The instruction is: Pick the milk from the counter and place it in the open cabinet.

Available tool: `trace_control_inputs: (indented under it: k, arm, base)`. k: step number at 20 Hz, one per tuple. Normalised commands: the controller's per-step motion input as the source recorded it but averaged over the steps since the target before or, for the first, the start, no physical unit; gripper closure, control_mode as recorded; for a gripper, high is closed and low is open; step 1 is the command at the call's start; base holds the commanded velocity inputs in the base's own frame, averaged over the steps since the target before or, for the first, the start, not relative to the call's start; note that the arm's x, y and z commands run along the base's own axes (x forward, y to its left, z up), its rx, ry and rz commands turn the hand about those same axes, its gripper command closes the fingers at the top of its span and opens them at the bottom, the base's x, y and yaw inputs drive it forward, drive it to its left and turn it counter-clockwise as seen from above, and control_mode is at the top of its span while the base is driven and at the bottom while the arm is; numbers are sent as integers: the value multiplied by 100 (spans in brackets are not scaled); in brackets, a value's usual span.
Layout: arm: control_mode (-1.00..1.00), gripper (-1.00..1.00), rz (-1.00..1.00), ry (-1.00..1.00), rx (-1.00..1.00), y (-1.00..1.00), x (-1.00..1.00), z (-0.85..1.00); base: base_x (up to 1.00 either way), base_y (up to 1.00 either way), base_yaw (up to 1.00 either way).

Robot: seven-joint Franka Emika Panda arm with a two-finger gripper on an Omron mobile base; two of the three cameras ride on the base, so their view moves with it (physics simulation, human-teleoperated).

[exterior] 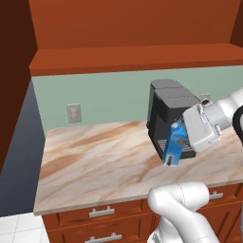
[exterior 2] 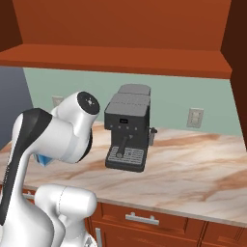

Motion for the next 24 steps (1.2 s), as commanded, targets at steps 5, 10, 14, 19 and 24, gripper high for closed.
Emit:
trace_control_inputs:
  k: [5,10,14,19,24]
  arm:
    - [100,100,0,0,0,0,0,0]
    - [-100,100,0,-2,0,0,-1,14]
    - [-100,100,0,-1,0,0,-7,45]
    - [-100,100,0,5,0,0,-14,55]
    - [-100,100,-5,10,-1,-3,-14,56]
  base:
    - [0,0,0]
    - [0,0,0]
    - [0,0,0]
    - [0,0,0]
    - [0,0,0]
